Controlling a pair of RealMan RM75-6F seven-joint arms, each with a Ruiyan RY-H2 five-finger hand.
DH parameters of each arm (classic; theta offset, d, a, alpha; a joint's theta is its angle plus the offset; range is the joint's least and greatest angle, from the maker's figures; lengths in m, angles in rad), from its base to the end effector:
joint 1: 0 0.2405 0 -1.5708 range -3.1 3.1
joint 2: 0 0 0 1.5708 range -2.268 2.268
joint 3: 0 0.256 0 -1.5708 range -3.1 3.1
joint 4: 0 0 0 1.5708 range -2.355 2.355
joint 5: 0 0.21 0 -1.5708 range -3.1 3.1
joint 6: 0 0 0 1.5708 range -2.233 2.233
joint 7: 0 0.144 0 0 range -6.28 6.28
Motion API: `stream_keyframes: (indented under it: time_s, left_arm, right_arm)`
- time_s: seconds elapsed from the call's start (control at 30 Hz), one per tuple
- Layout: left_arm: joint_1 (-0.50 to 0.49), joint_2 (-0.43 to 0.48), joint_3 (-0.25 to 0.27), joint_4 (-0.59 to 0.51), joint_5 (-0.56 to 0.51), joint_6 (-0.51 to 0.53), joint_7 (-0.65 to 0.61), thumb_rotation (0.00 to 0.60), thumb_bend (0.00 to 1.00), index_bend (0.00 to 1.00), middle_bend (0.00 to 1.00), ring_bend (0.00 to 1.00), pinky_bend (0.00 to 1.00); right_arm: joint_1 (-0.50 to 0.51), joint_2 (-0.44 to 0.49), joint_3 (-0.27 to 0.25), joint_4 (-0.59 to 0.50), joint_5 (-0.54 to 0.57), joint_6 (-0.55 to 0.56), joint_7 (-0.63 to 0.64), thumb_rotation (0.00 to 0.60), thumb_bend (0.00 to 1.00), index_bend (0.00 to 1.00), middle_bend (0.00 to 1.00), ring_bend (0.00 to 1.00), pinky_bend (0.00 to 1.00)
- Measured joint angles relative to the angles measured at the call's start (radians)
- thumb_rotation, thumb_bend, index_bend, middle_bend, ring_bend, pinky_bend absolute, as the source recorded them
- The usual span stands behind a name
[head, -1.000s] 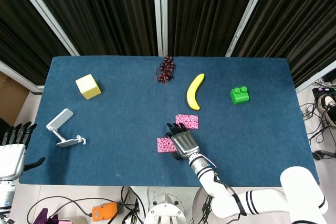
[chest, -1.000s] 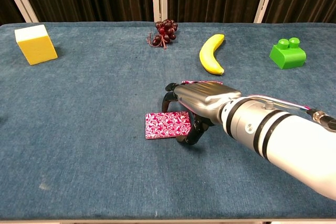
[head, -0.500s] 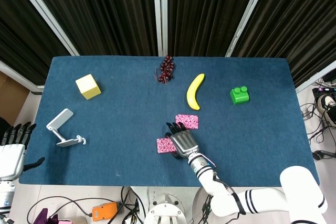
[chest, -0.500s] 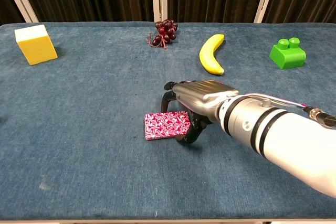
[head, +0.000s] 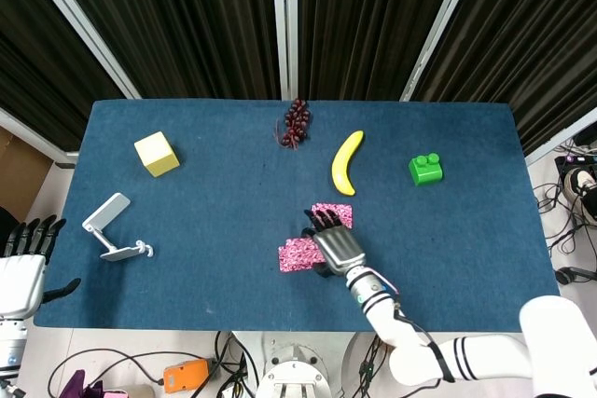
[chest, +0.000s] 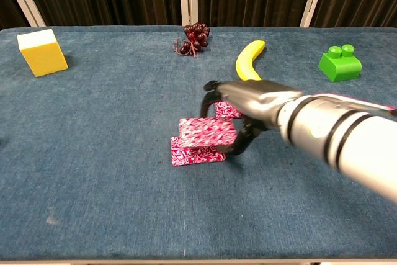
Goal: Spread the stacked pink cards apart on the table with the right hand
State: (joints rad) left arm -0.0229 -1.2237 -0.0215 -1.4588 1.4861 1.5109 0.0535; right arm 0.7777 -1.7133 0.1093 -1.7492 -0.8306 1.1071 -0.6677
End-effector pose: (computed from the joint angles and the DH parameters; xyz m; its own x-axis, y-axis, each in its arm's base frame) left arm -0.3440 0.1557 0.1399 0.4862 0.0318 0.8733 0.8709 0.0649 -0.4872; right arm -0.0907 -0.2657 -0.0717 0.4003 -0.4384 0.8047 -0.8970 -0.3671 0.2462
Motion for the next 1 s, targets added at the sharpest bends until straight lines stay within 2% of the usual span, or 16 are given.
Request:
stream_keyframes:
  time_s: [0.17,0.3,0.47,0.63,0.9,1.0]
  left_arm:
    - [0.0,-0.003,0.0,0.003,0.002,0.002,-0.004,0.6,0.05,0.09,0.06,0.0,0.01]
    - [-0.002,-0.004,-0.001,0.001,0.002,0.001,-0.002,0.6,0.05,0.09,0.06,0.0,0.01]
    - [-0.006,-0.004,-0.002,-0.008,0.006,0.0,0.009,0.6,0.05,0.09,0.06,0.0,0.01]
    - [-0.01,0.0,-0.004,-0.021,0.009,-0.001,0.02,0.6,0.05,0.09,0.06,0.0,0.01]
    - [-0.015,0.003,-0.005,-0.032,0.007,-0.005,0.029,0.6,0.05,0.09,0.06,0.0,0.01]
    - [-0.019,0.001,-0.007,-0.03,0.007,-0.008,0.028,0.6,0.05,0.09,0.06,0.0,0.01]
  right_arm:
    - [-0.05,0.102,-0.04,-0.033,-0.047,0.001,0.075,0.6,0.49,0.43,0.06,0.0,0.0]
    - [-0.103,0.18,-0.092,-0.038,-0.121,-0.001,0.157,0.6,0.49,0.43,0.06,0.0,0.0]
    - [-0.149,0.214,-0.137,-0.011,-0.199,-0.008,0.227,0.6,0.49,0.41,0.06,0.0,0.0]
    - [-0.174,0.211,-0.157,0.038,-0.235,-0.025,0.244,0.6,0.49,0.32,0.07,0.0,0.0]
    - [-0.217,0.228,-0.186,0.049,-0.304,-0.001,0.243,0.6,0.49,0.14,0.07,0.0,0.0]
    - [-0.237,0.254,-0.187,0.036,-0.341,0.03,0.274,0.6,0.49,0.13,0.07,0.0,0.0]
